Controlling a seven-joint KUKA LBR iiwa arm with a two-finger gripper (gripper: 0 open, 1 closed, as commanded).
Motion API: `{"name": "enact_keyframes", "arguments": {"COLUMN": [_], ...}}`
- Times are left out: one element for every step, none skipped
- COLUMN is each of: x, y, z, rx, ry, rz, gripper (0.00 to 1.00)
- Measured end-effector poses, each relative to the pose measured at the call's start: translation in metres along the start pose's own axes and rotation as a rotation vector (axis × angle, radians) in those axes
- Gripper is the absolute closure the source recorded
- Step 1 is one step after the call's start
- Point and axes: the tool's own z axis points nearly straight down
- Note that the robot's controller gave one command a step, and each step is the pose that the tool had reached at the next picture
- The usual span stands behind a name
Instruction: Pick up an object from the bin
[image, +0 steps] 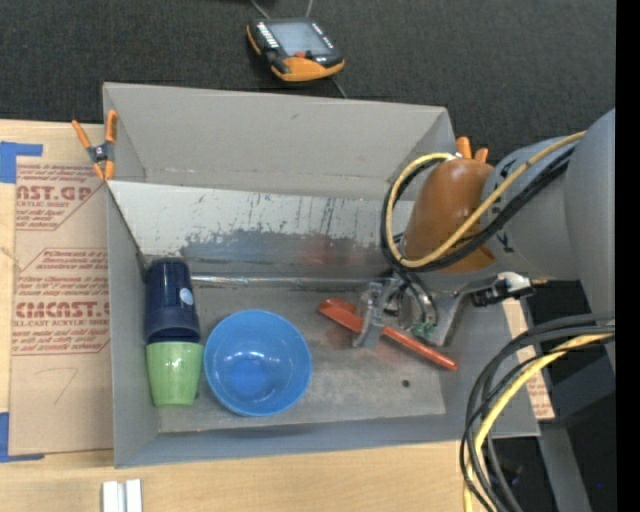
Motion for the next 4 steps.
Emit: {"name": "enact_keyframes", "arguments": {"x": [0.0,0.0,0.0,0.0], "y": [0.0,0.0,0.001,0.001], "z": [-0.005,-0.028,-0.044,-0.057], "rx": [0.0,0.0,-0.001,-0.001], "ry": [-0.002,0.0,0.0,-0.001], "rz": [0.0,-0.001,0.0,0.0], "gripper": [1.0,1.0,1.0,1.0]}}
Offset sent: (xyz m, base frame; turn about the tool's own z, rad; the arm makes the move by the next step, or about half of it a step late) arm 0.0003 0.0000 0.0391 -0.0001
